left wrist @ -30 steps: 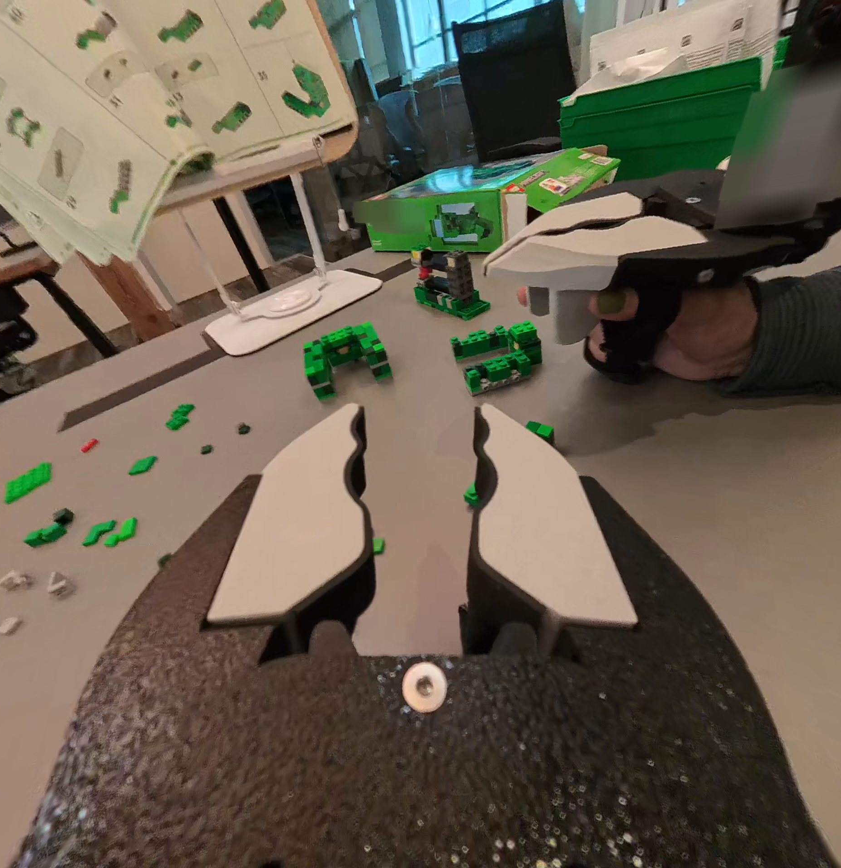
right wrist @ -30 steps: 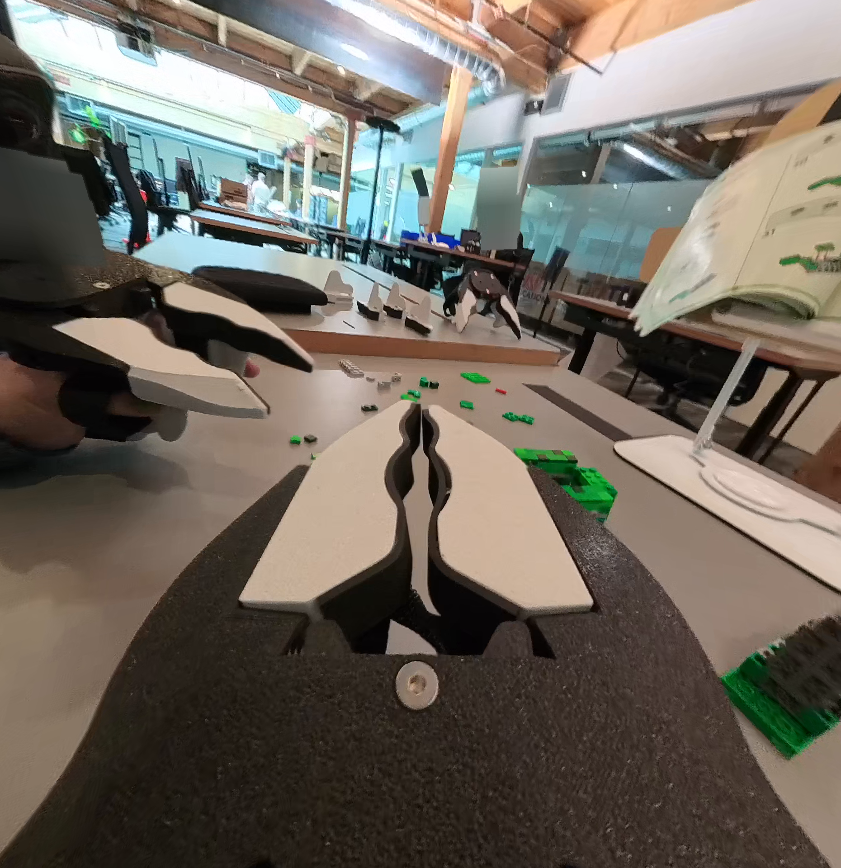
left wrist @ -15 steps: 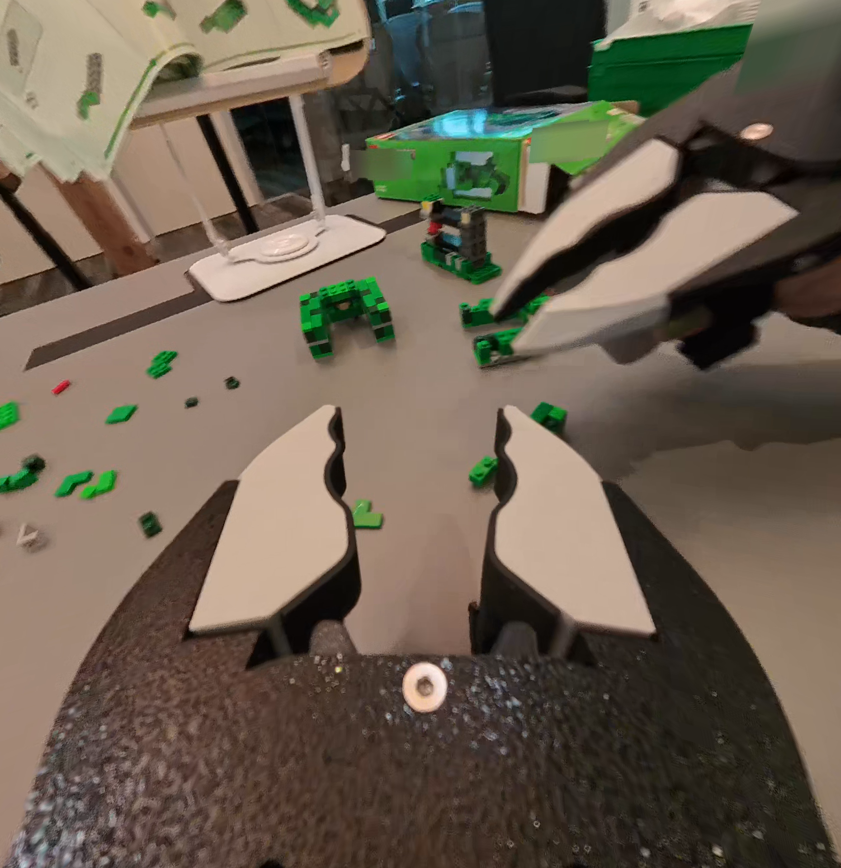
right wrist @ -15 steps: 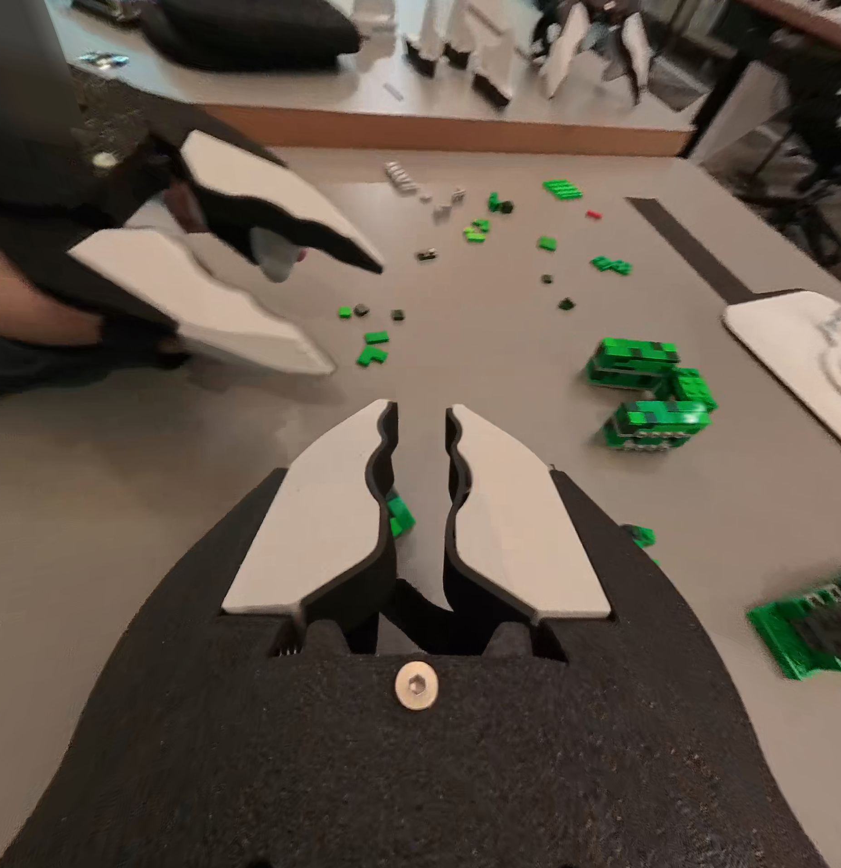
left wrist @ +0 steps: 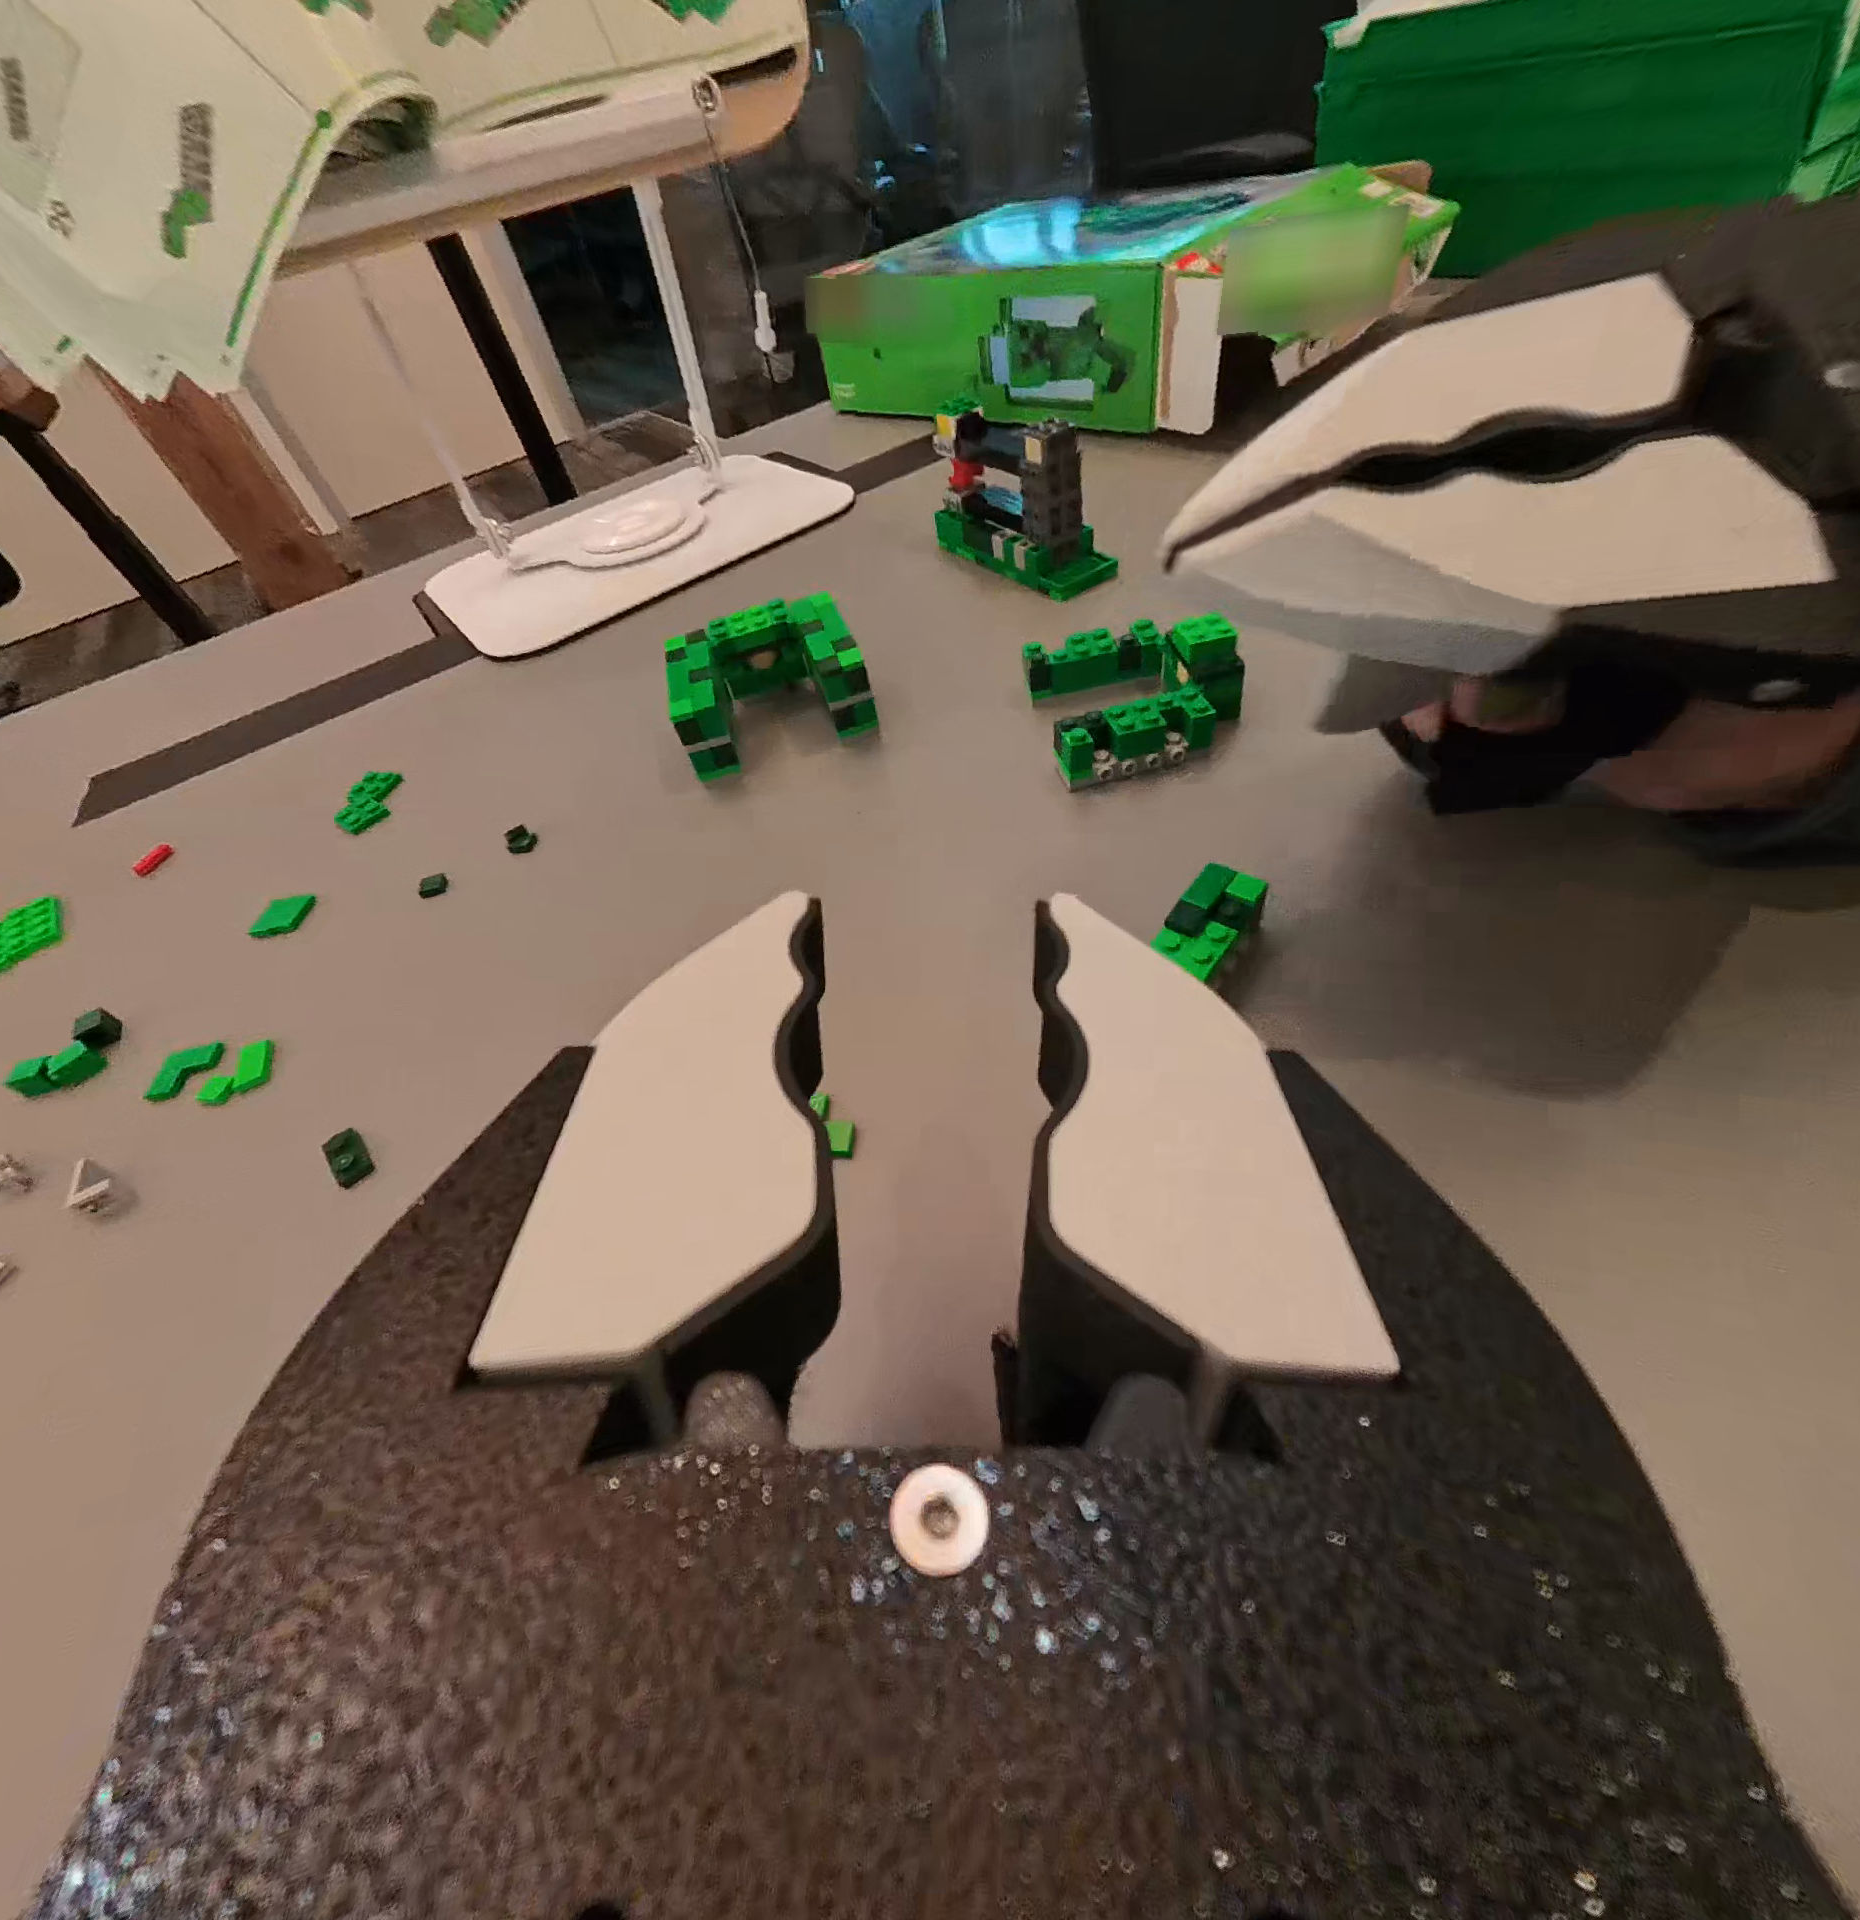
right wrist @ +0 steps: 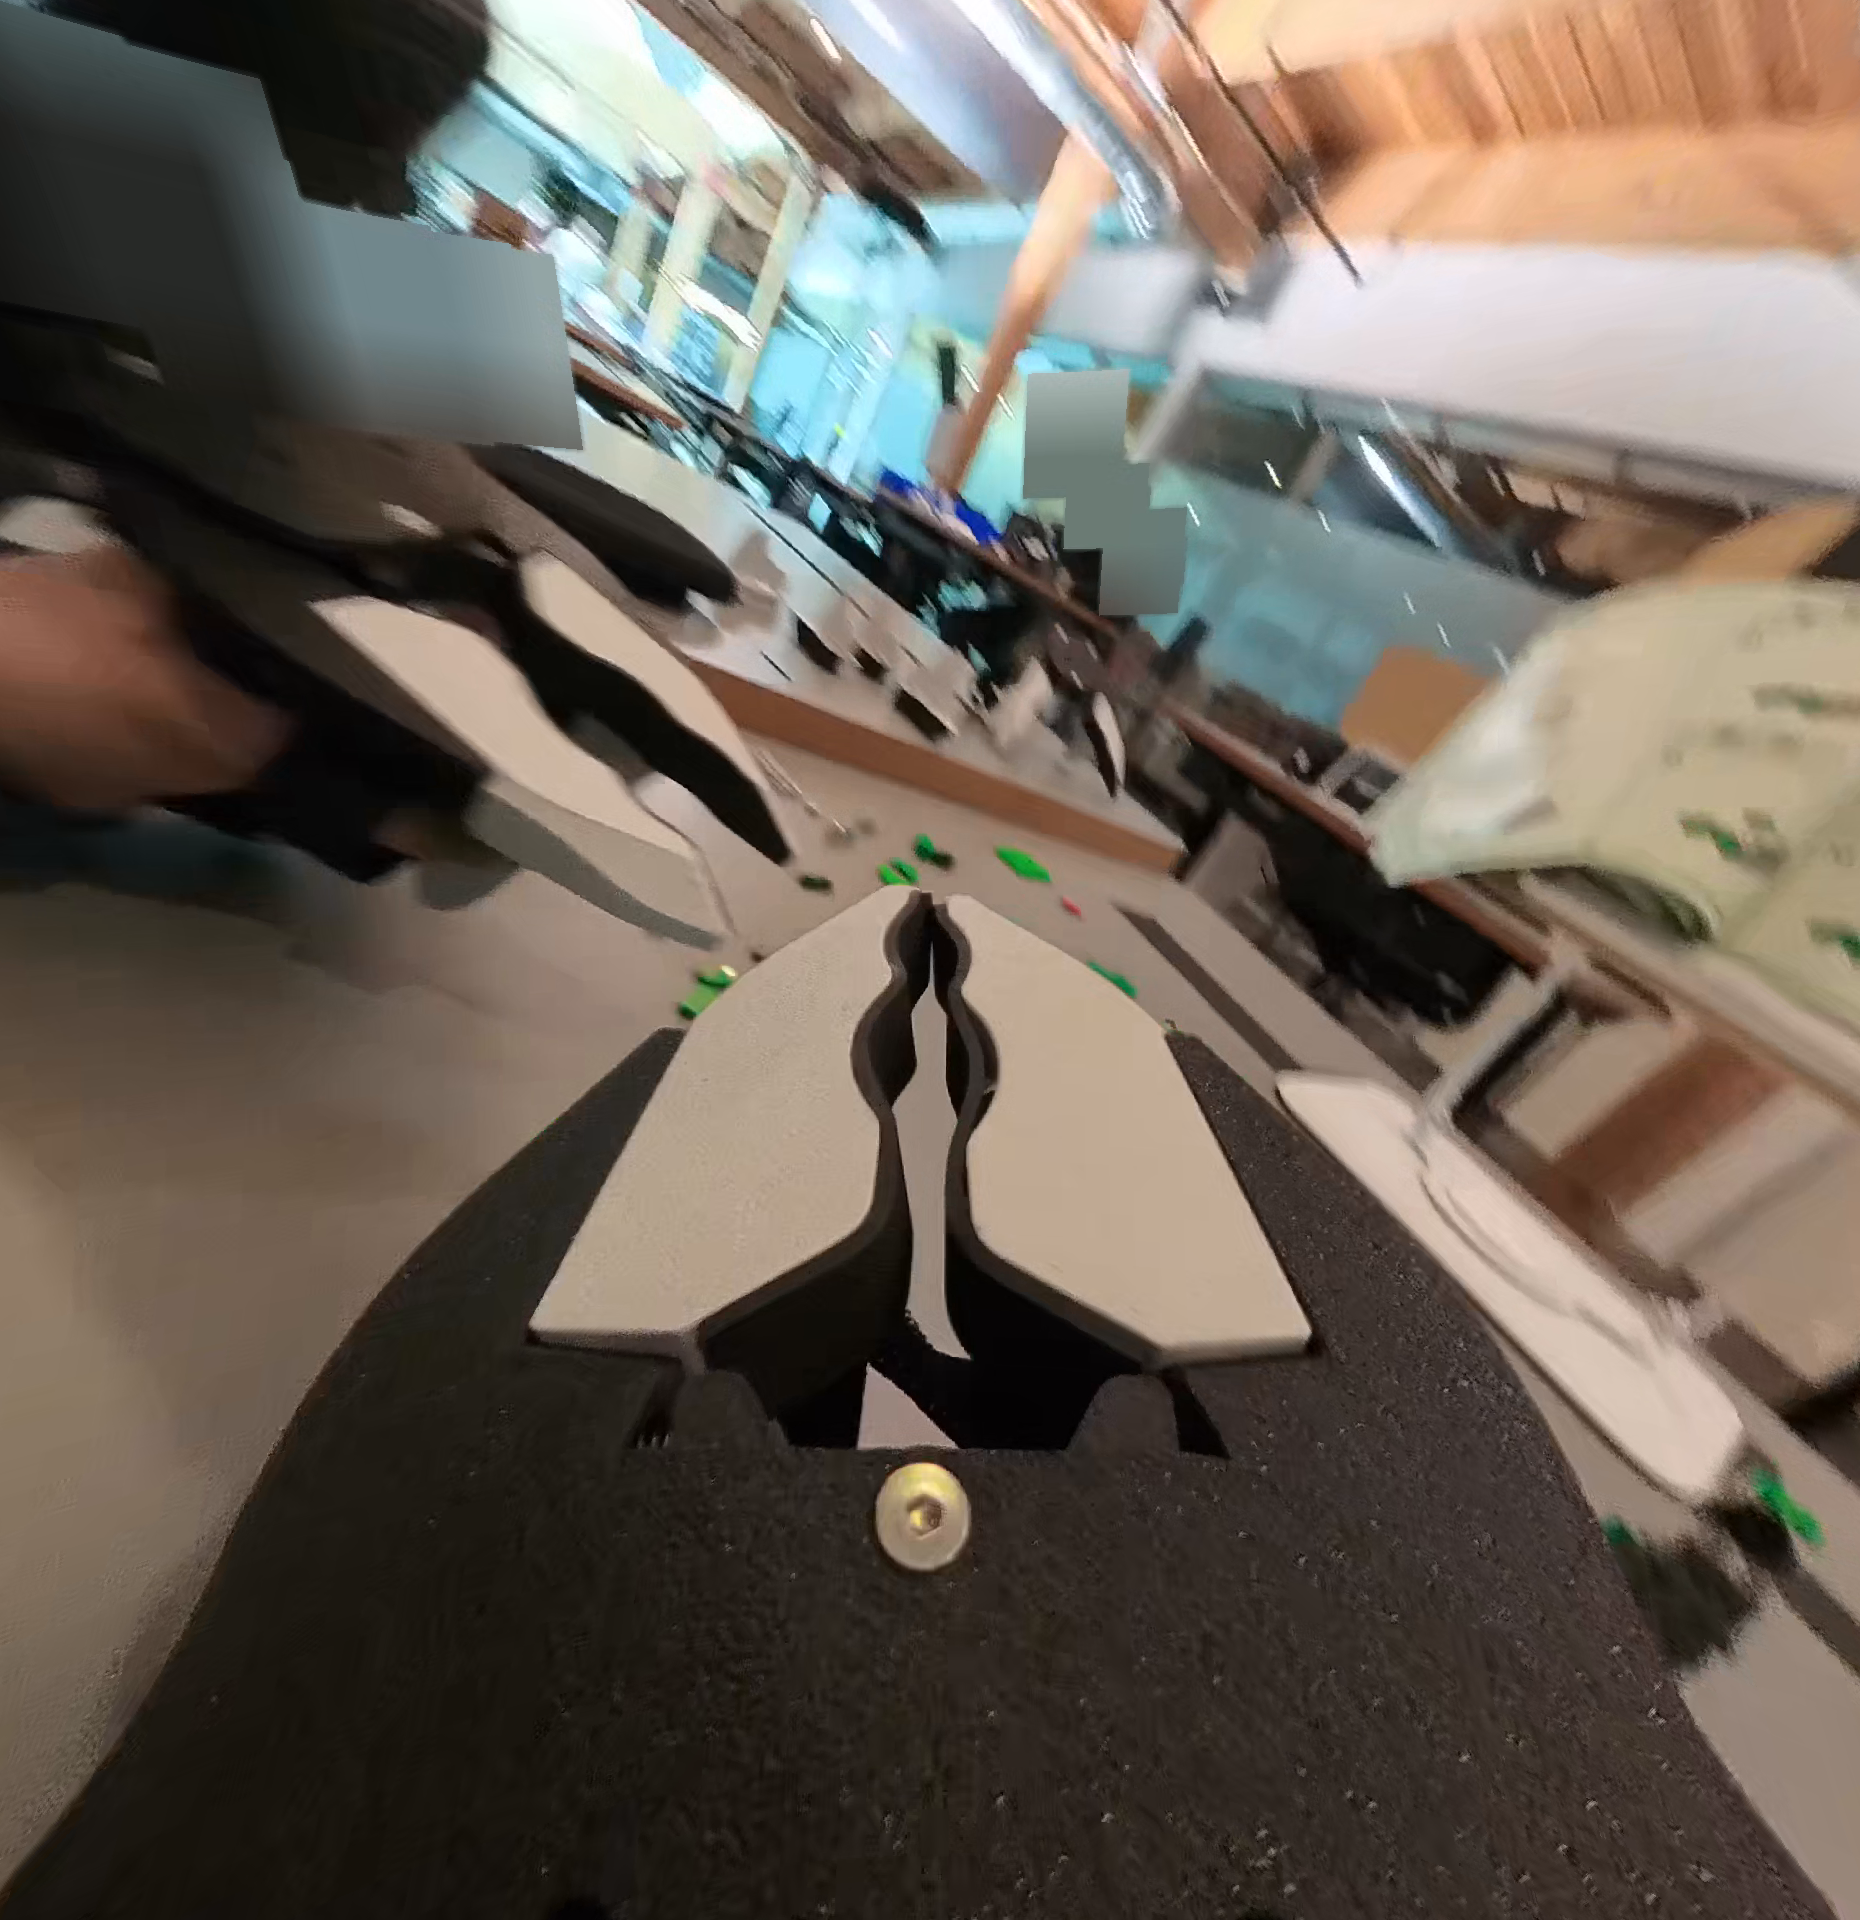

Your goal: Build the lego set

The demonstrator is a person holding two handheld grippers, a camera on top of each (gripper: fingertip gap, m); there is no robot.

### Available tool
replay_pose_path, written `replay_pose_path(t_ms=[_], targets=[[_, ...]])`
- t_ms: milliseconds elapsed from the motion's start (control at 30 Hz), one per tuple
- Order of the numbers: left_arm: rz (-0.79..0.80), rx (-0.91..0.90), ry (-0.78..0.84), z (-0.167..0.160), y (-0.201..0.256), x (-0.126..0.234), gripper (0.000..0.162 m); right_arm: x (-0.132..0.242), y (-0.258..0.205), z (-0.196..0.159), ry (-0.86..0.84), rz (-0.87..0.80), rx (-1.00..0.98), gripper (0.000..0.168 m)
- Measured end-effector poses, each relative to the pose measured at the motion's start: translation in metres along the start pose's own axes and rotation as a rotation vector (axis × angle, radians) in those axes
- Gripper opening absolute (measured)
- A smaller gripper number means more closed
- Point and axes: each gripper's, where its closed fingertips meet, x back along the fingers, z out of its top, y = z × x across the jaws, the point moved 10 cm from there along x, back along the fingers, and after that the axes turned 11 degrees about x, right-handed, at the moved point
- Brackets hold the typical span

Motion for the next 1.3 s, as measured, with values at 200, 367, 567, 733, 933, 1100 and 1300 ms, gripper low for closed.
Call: replay_pose_path(t_ms=[200,367,567,733,933,1100,1300], targets=[[-0.043,0.034,0.021,0.0,-0.001,0.001,0.04,-0.002,-0.008,0.001,0.062,0.077,0.013,0.0],[-0.08,0.034,0.045,0.001,0.001,0.002,0.042,-0.001,-0.003,-0.003,0.061,0.061,-0.043,0.0],[-0.074,0.006,0.065,0.002,0.002,0.003,0.043,-0.003,-0.003,-0.004,0.052,0.085,-0.073,0.0],[-0.091,0.016,0.13,0.006,0.003,0.006,0.05,-0.001,0.003,-0.007,0.113,0.127,-0.202,0.0],[-0.383,0.168,0.25,0.011,0.004,0.013,0.052,0.001,0.011,-0.009,0.255,0.366,-0.389,0.015],[-0.597,0.254,0.291,0.012,0.003,0.017,0.044,0.003,0.018,-0.014,0.32,0.494,-0.547,0.037],[-0.641,0.208,0.297,0.012,0.008,0.019,0.025,0.003,0.014,-0.011,0.29,0.479,-0.492,0.031]])
